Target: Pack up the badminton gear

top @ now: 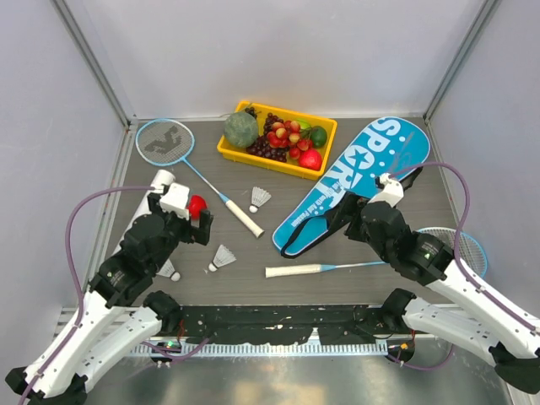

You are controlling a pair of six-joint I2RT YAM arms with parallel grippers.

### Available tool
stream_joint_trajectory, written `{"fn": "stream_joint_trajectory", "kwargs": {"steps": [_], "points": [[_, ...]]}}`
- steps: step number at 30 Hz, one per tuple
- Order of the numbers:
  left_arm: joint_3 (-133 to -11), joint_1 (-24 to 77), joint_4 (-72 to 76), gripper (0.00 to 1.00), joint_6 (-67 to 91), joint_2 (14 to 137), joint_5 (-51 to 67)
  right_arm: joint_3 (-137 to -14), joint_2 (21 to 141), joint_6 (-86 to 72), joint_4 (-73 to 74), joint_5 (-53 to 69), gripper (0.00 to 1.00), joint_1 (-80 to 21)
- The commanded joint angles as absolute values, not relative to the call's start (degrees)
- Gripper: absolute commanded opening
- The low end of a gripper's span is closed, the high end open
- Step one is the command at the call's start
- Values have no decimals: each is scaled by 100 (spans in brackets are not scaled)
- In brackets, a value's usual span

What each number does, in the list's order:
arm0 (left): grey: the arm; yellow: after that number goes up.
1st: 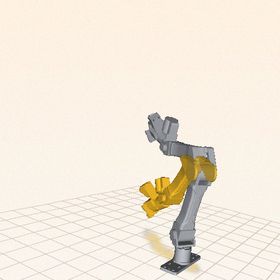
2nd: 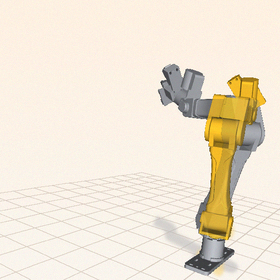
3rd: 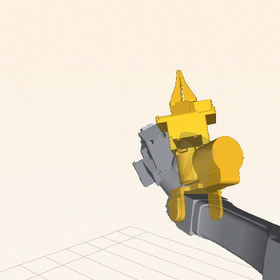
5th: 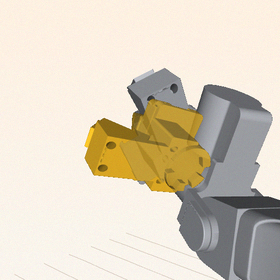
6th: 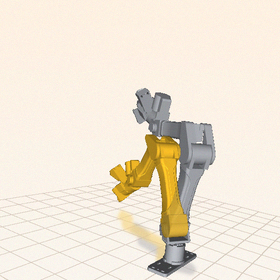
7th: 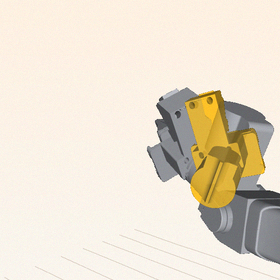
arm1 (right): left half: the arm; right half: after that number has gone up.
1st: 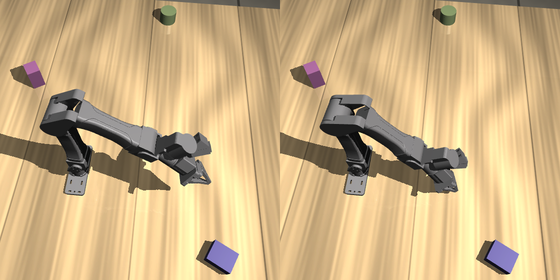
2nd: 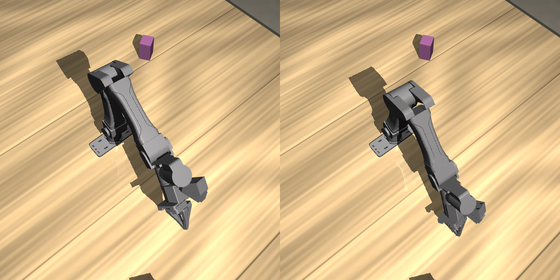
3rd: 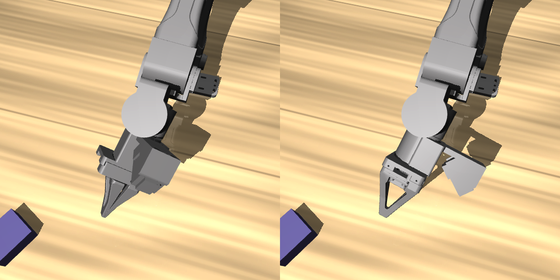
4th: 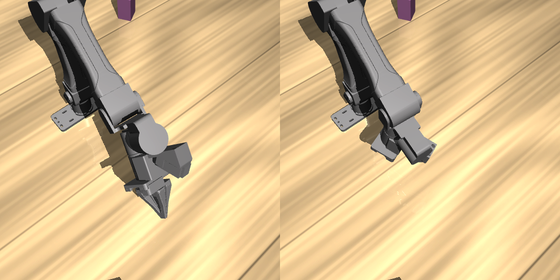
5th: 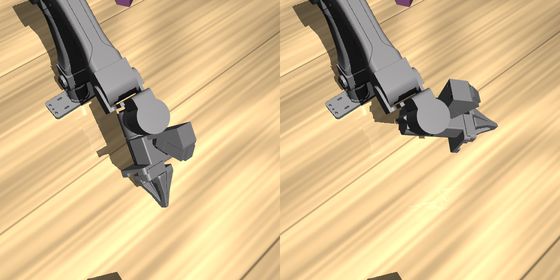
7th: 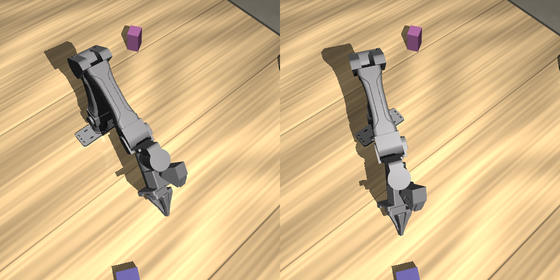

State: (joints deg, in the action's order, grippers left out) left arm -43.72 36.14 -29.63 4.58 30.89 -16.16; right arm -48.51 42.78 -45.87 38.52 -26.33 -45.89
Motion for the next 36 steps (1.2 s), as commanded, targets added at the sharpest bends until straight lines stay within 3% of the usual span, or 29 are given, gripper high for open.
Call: {"fn": "stream_joint_trajectory", "kwargs": {"steps": [1, 9, 17, 27, 36], "points": [[-4595, 3621, -2855, 100, -191, 3137, -2223, -4896, 3991, -4421, 3604, -2689, 96, -4570], [-5783, 3227, -3727, 99, -1035, 4779, -4236, -4483, 3069, -3991, 3296, -2760, 95, -4570], [-5950, 820, -3840, 99, -1459, 5746, -1671, -4131, 2031, -3744, 2954, -2233, 96, -4570], [-6477, 26, -4157, 95, -1740, 8005, -1415, -3972, 1371, -3112, 2575, -1864, 95, -4570], [-6996, -518, -4377, 93, -1925, 9271, -1283, -3938, 1239, -2900, 2593, -1872, 96, -4570]]}}
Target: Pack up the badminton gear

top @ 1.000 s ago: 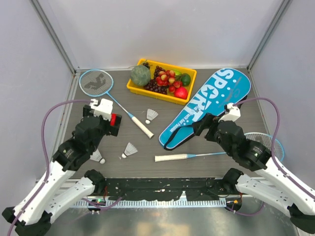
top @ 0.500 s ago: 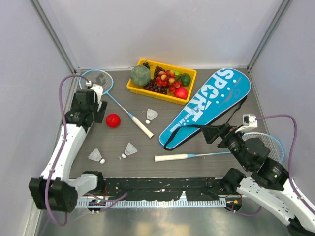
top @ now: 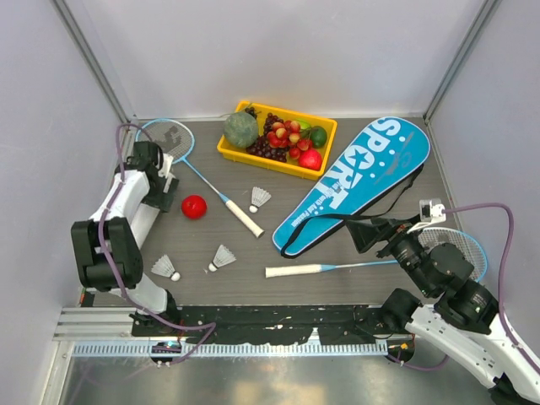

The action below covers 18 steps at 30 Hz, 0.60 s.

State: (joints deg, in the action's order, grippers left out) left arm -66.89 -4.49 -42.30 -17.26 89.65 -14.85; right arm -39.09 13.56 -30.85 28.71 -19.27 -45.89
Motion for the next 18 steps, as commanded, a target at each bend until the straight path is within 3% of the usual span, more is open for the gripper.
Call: {"fn": "stream_joint_trajectory", "kwargs": {"steps": [1, 18], "points": [[-7005, -519, -4377, 92, -1942, 9386, -1275, -3920, 1222, -2900, 2541, -1872, 95, -4579], [-7646, -809, -4386, 82, -2030, 10573, -1002, -3858, 1327, -2628, 2329, -2127, 95, -4570]]}}
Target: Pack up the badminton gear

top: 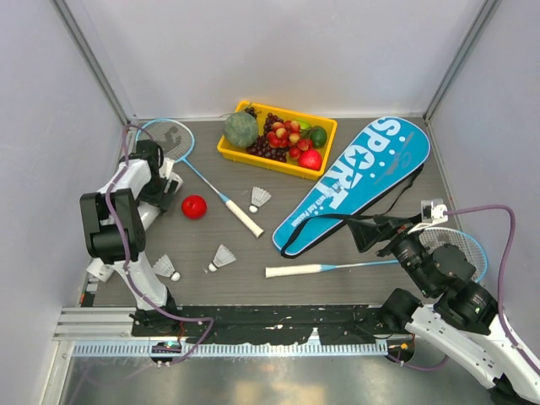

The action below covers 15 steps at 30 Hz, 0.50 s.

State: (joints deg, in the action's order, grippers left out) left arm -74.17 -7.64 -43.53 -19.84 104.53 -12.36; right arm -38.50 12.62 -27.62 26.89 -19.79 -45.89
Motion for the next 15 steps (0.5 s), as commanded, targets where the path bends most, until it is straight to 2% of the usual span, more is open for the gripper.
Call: {"fn": "stream_joint_trajectory", "kwargs": {"steps": [1, 6, 15], "points": [[-7699, -809, -4403, 82, -2039, 10591, -985, -3867, 1362, -2628, 2329, -2127, 95, -4570], [-7831, -809, -4482, 81, -2074, 10723, -853, -3893, 1389, -2672, 2303, -2127, 95, -4570], [-8006, -809, -4570, 58, -2118, 10530, -1107, -3955, 1292, -2663, 2338, -2153, 95, -4570]]}}
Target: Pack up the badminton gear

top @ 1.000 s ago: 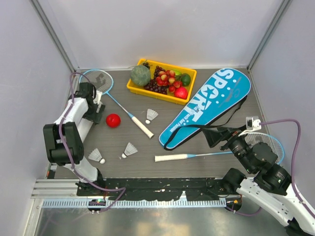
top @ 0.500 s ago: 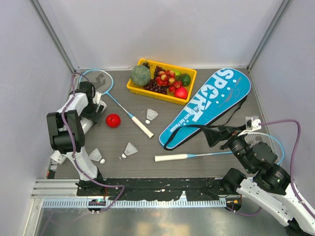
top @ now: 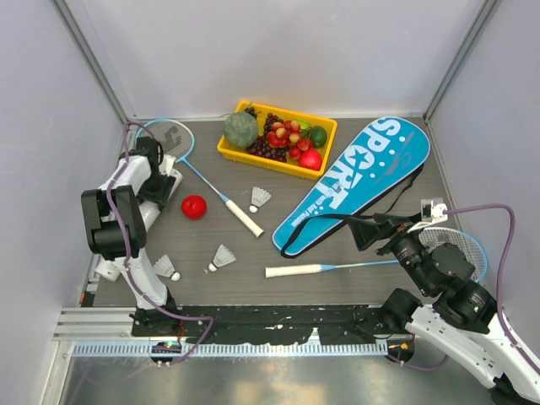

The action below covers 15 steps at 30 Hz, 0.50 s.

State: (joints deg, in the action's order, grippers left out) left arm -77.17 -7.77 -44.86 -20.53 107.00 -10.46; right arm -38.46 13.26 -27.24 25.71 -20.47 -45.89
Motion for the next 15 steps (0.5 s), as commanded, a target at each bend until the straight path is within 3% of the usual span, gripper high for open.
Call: {"fn": "stream_joint_trajectory", "kwargs": {"steps": [1, 7, 15], "points": [[-8016, -817, -4553, 55, -2101, 10486, -1107, -3955, 1301, -2680, 2338, -2153, 96, -4570], [-8060, -809, -4491, 43, -1925, 9766, -1020, -3981, 1345, -2803, 2329, -2180, 96, -4579], [-8191, -581, -4658, 37, -1775, 8606, -932, -4025, 1625, -2900, 2215, -2320, 96, -4570]]}}
